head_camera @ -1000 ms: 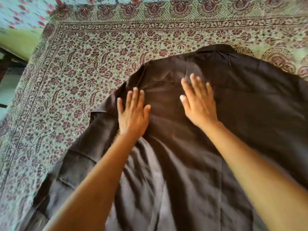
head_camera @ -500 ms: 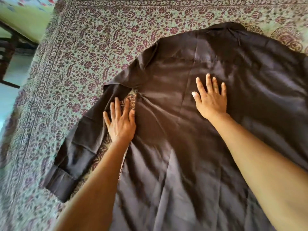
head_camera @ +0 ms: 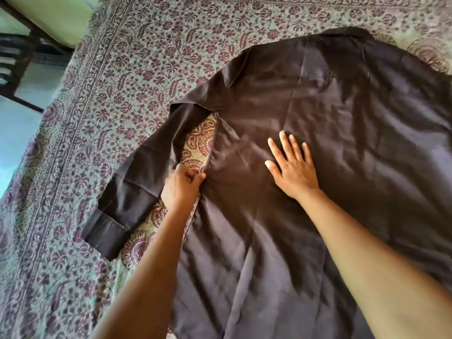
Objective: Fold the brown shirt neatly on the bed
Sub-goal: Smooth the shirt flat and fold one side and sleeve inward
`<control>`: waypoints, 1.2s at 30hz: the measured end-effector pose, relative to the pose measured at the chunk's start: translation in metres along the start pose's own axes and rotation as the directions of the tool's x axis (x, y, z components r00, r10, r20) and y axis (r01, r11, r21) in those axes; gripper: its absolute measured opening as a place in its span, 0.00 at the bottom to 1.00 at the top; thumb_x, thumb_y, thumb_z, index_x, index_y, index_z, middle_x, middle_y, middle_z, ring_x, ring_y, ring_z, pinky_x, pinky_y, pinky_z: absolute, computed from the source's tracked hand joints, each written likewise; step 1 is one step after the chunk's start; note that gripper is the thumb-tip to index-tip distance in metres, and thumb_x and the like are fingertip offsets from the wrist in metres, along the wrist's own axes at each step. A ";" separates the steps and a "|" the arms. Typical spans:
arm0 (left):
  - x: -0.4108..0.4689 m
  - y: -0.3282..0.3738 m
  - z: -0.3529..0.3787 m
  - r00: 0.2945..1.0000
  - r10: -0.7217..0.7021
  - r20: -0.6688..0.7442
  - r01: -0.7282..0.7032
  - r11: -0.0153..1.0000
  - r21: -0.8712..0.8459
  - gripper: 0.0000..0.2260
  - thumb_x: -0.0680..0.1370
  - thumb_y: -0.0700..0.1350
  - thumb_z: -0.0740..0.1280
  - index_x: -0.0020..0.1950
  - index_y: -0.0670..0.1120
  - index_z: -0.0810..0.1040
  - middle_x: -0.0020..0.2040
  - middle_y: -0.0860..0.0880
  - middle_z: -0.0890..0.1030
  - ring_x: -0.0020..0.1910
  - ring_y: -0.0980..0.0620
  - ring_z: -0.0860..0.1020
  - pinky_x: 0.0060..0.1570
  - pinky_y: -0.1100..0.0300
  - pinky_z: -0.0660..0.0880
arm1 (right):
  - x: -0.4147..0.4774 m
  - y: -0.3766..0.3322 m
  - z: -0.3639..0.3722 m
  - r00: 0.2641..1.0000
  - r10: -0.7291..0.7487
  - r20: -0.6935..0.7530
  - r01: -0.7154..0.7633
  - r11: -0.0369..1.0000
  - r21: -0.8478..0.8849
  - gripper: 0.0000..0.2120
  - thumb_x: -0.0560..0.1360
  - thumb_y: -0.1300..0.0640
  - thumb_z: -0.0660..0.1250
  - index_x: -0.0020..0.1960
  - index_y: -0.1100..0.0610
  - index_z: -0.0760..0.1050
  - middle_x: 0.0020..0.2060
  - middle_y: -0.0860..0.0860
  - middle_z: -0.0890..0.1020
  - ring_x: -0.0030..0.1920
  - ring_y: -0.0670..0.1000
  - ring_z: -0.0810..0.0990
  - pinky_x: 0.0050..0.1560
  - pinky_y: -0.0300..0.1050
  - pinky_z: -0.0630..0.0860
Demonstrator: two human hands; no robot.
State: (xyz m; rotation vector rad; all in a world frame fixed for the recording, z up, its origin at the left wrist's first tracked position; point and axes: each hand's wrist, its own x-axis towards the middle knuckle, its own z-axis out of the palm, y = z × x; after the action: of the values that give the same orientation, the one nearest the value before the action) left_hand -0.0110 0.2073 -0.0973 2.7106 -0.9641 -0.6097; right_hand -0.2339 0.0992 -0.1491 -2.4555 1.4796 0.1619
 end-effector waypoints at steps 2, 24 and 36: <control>-0.008 0.006 0.009 0.986 0.120 -0.115 -0.110 0.990 0.083 0.11 0.75 0.51 0.65 0.51 0.46 0.75 0.53 0.43 0.77 0.55 0.41 0.74 0.51 0.49 0.69 | -0.002 -0.003 -0.003 1.000 0.015 -0.004 -0.015 1.000 0.027 0.35 0.71 0.38 0.32 0.76 0.47 0.46 0.76 0.52 0.46 0.76 0.53 0.46 0.73 0.54 0.41; -0.155 -0.026 0.081 0.788 0.603 0.126 -0.616 0.762 0.200 0.26 0.78 0.56 0.53 0.74 0.48 0.61 0.75 0.47 0.62 0.74 0.49 0.61 0.70 0.45 0.52 | -0.139 -0.019 0.029 0.995 0.078 -0.057 -0.076 0.996 0.044 0.27 0.78 0.45 0.47 0.75 0.53 0.56 0.74 0.56 0.57 0.73 0.58 0.58 0.71 0.57 0.52; -0.162 -0.096 0.057 0.973 0.217 -0.083 -0.199 0.962 0.186 0.28 0.79 0.55 0.49 0.76 0.44 0.55 0.76 0.46 0.59 0.75 0.49 0.57 0.72 0.46 0.47 | -0.161 -0.034 0.040 0.988 0.141 -0.059 -0.139 0.990 0.036 0.29 0.78 0.45 0.45 0.75 0.56 0.54 0.74 0.58 0.57 0.74 0.58 0.57 0.71 0.58 0.48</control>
State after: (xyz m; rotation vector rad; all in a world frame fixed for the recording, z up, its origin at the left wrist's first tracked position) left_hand -0.0962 0.3814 -0.1281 2.7073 -1.3106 -0.3565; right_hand -0.2785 0.2622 -0.1442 -2.3513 1.6688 0.0903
